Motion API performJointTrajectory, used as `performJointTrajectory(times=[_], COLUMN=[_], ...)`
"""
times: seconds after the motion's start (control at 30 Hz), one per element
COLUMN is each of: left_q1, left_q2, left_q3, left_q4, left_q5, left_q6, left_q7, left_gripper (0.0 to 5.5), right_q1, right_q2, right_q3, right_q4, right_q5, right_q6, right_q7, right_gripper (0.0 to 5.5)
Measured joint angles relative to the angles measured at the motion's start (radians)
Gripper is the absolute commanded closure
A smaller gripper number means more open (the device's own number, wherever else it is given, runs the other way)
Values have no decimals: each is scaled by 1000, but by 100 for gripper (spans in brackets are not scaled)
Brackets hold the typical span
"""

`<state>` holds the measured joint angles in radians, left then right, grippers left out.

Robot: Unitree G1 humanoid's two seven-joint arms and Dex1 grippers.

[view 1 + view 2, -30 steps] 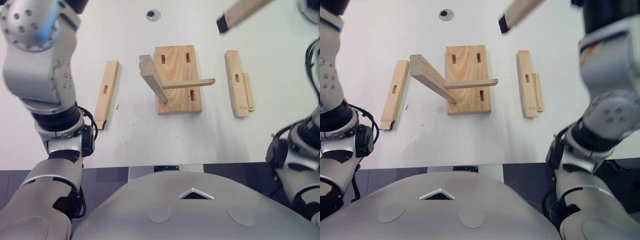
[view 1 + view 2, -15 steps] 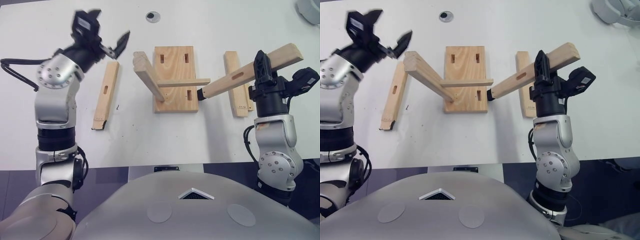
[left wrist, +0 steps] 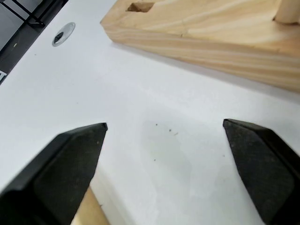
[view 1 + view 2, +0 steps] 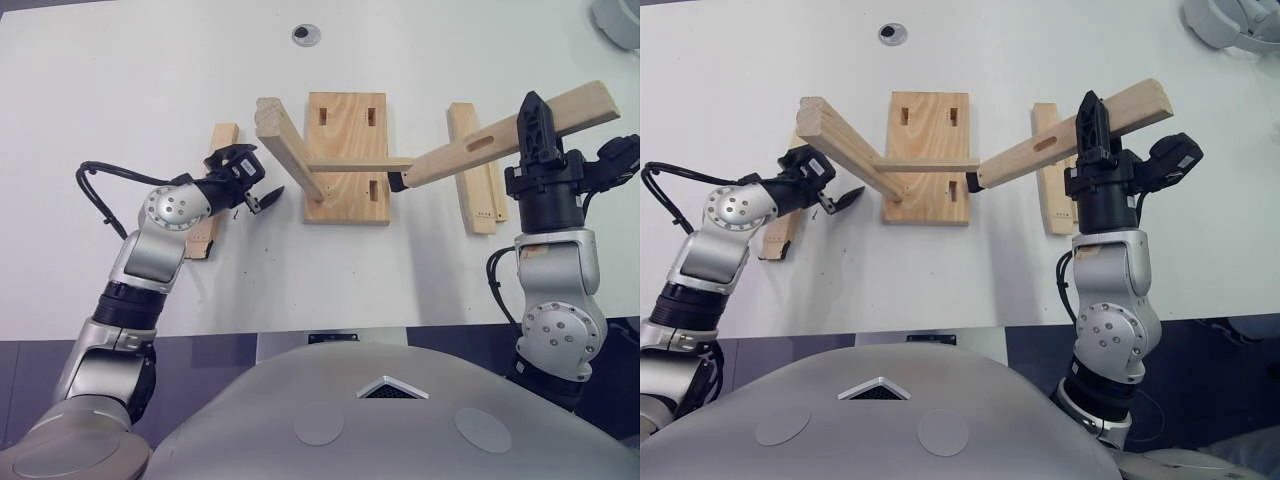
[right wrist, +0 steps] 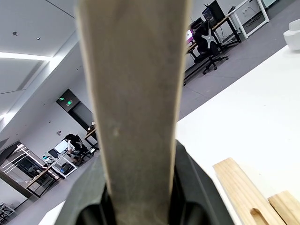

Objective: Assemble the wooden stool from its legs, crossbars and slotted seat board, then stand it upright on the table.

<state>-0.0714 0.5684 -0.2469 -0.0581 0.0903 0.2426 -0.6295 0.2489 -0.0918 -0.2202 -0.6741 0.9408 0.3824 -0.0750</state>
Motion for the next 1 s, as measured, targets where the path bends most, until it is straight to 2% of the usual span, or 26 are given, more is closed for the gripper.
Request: performJointTrajectory(times=[0.17, 0.57, 0.8, 1.0], left_q1=[-19, -16, -14, -15], left_q2=[-60, -113, -136, -150], left_q3=[-47, -76, -91, -95], left_q4=[1, -35, -46, -51], left_q5=[9, 30, 31, 38], left_q6=[12, 63, 80, 80], left_q7=[18, 19, 20, 28], left_gripper=[93, 93, 93, 93], right_q1=[1, -28, -52, -68], right_q2=[-1, -36, -98, -104], right_q3=[8, 15, 68, 55], right_q4=[32, 34, 20, 24], right_q5=[4, -13, -119, -103], right_q6=[29, 58, 60, 75], right_q7=[-4, -23, -2, -5], right_gripper=[448, 448, 448, 448])
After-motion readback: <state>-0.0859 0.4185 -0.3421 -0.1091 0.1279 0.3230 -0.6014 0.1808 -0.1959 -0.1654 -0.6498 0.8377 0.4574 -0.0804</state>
